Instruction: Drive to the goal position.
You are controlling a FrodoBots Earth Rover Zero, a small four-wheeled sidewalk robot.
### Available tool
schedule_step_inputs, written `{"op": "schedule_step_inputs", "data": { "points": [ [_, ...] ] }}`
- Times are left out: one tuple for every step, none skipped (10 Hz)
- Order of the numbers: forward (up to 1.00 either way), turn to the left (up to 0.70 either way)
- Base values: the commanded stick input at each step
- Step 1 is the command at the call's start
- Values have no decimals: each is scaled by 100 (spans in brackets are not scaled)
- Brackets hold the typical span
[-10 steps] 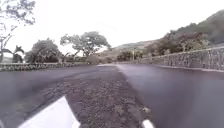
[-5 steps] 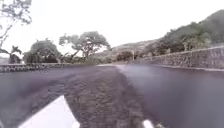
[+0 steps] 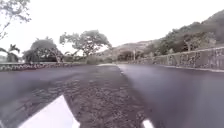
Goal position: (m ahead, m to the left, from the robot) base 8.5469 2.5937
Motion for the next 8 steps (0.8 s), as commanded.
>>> {"op": "schedule_step_inputs", "data": {
  "points": [
    [85, 0],
    [85, 0],
    [85, 0],
    [85, 0],
    [85, 0],
    [85, 0],
    [85, 0],
    [85, 0]
  ]
}}
